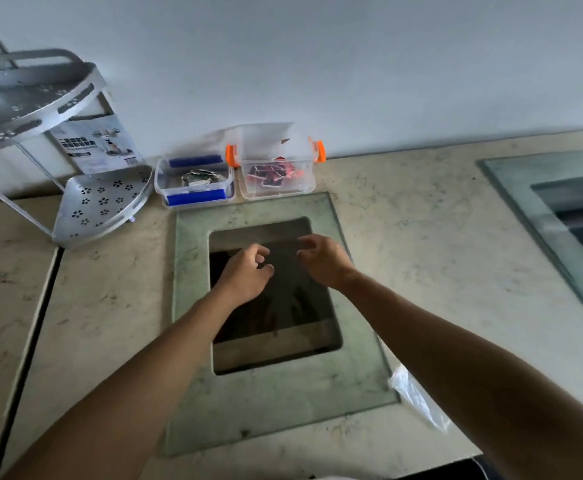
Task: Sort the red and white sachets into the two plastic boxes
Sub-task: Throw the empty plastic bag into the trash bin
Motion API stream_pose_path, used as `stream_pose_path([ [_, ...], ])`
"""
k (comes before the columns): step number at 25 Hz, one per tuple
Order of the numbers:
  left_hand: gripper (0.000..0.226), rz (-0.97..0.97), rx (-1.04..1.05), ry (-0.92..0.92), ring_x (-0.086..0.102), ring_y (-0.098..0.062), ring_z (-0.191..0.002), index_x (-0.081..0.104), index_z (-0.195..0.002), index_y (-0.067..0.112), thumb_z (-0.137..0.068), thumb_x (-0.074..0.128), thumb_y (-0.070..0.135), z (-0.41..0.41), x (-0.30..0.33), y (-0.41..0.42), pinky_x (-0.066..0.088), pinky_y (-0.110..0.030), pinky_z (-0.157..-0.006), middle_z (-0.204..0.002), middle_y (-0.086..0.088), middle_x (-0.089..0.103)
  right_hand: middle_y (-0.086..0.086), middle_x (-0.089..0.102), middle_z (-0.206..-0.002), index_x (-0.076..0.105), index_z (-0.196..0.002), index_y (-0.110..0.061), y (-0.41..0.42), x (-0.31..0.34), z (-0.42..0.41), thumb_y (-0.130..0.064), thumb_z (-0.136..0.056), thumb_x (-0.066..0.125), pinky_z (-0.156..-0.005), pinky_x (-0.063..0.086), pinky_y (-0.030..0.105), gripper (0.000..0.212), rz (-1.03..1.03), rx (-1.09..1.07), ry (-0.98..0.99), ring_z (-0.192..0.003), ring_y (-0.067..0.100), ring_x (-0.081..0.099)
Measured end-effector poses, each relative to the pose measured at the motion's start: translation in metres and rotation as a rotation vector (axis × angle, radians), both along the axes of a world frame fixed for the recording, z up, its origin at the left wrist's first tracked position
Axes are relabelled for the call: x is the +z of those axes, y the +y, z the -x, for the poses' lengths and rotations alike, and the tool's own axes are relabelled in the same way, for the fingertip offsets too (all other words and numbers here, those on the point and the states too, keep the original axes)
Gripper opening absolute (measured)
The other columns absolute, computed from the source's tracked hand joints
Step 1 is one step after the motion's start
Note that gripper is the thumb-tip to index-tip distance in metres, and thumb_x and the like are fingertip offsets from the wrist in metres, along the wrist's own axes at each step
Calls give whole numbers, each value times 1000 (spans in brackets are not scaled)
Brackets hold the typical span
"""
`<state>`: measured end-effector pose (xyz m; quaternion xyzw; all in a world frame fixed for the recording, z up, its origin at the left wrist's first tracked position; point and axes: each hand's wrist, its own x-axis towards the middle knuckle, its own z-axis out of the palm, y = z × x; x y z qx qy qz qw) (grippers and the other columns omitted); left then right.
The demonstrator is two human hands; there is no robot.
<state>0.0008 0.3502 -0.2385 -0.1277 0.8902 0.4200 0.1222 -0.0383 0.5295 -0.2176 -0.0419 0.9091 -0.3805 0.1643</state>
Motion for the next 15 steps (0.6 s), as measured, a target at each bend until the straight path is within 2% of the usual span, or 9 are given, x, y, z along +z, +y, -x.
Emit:
stream_pose_path([
  [4, 29, 13, -82, -8, 62, -17, -104, 61, -121, 21, -93, 63, 27, -14, 0, 38, 49, -30, -83, -112, 2, 64, 5, 67, -128, 63, -129, -16, 44, -6, -23, -22, -97, 55, -91, 48, 27, 34, -25, -90, -31, -113, 22, 64],
  [7, 22, 29, -174, -59, 65, -17, -93, 65, -112, 22, -91, 64, 27, -30, -9, 77, 47, -28, -76, -99, 4, 68, 5, 70, -124, 69, -122, -15, 93, -24, -53, -20, -93, 59, -92, 44, 24, 32, -49, -191, -86, -114, 23, 63],
  [10, 21, 44, -315, -132, 66, -19, -90, 69, -106, 21, -86, 65, 23, -49, -29, 131, 44, -24, -72, -95, 3, 70, 5, 71, -121, 71, -118, -14, 154, -55, -95, -15, -89, 60, -91, 44, 23, 31, -90, -341, -166, -112, 23, 64],
  [12, 25, 55, -394, -186, 65, -19, -89, 69, -110, 21, -85, 65, 22, -59, -40, 166, 43, -22, -71, -97, 1, 69, 7, 71, -118, 71, -115, -12, 189, -74, -125, -10, -88, 59, -92, 47, 27, 30, -108, -415, -217, -110, 24, 64],
  [15, 35, 95, -516, -220, 66, -23, -102, 63, -121, 18, -87, 66, 26, -70, -55, 214, 43, -23, -78, -101, 0, 69, 7, 69, -116, 71, -114, -12, 227, -97, -165, -6, -84, 61, -87, 46, 24, 32, -145, -492, -274, -105, 24, 64],
])
